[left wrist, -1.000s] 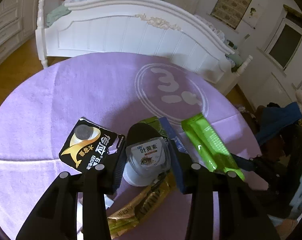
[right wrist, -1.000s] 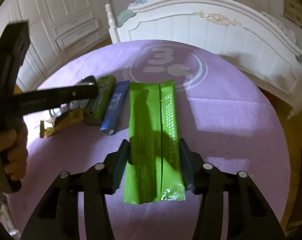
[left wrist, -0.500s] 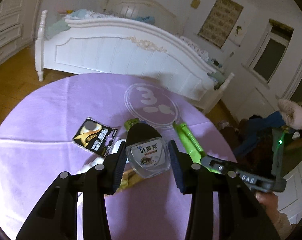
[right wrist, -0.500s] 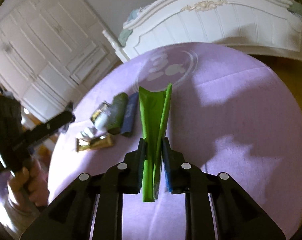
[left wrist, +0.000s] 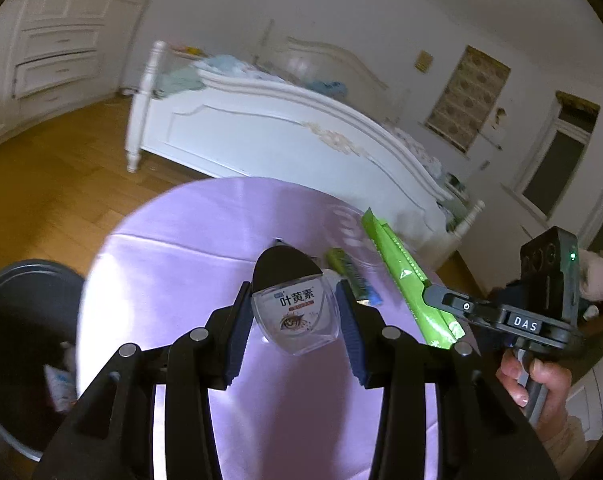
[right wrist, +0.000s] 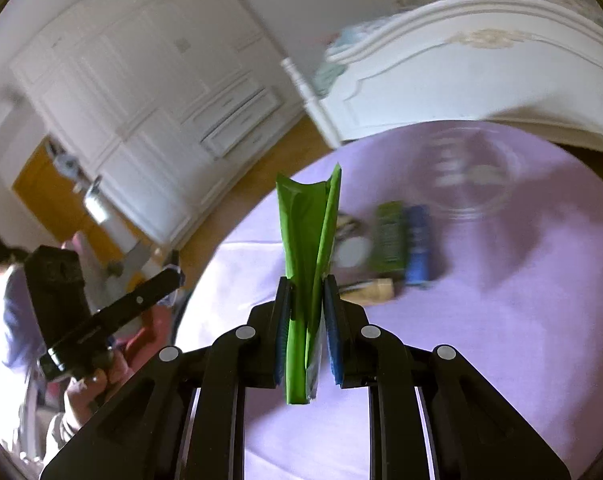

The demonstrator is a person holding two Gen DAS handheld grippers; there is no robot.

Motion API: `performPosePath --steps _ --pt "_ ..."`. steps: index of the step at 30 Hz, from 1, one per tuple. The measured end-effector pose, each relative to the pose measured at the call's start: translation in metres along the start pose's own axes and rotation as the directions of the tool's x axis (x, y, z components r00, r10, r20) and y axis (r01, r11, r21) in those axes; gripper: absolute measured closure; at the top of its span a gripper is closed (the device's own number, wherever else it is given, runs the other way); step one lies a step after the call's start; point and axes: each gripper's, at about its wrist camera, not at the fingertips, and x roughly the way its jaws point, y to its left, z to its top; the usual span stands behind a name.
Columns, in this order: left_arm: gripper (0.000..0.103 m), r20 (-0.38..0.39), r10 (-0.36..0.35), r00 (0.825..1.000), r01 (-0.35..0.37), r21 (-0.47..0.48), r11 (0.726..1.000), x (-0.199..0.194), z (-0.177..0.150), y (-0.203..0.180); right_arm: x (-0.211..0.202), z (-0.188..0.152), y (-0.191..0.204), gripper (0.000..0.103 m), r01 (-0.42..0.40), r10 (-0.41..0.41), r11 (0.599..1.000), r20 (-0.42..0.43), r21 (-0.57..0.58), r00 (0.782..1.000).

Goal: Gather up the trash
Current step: 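Carry both items over the black bin and open both tools to drop them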

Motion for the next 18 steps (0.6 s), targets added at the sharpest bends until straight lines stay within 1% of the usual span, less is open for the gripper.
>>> performPosePath --steps 4,6,9,12,16,18 --pt "0.062 0.046 0.060 0.997 -0.059 -0.031 0.998 -0.033 -0.006 0.028 0.025 0.001 0.042 0.085 -0.045 0.041 0.997 -0.049 -0.066 0.998" --pt "0.062 0.061 0.086 0.994 -0.082 -0.054 0.995 -0.047 -0.010 0.043 0.042 -0.001 0.065 0.085 -0.081 0.072 0.992 -0.088 -0.095 0.993" --pt "0.062 0.083 0.135 0.987 -0.127 -0.102 0.987 -0.066 -0.019 0.070 0.066 -0.005 0.096 0.085 -0.115 0.096 0.984 -0.139 -0.138 0.986" --pt "0.062 0.095 0.201 0.975 -0.184 -0.161 0.970 -0.082 -0.032 0.100 0.099 -0.011 0.126 0.085 -0.145 0.108 0.974 -0.204 -0.177 0.973" --pt "0.062 0.090 0.261 0.961 -0.237 -0.222 0.946 -0.099 -0.047 0.133 0.135 -0.017 0.161 0.085 -0.180 0.120 0.960 -0.264 -0.215 0.957" --pt "0.062 0.081 0.287 0.955 -0.260 -0.247 0.934 -0.104 -0.054 0.147 0.155 -0.020 0.177 0.085 -0.200 0.129 0.954 -0.299 -0.222 0.945"
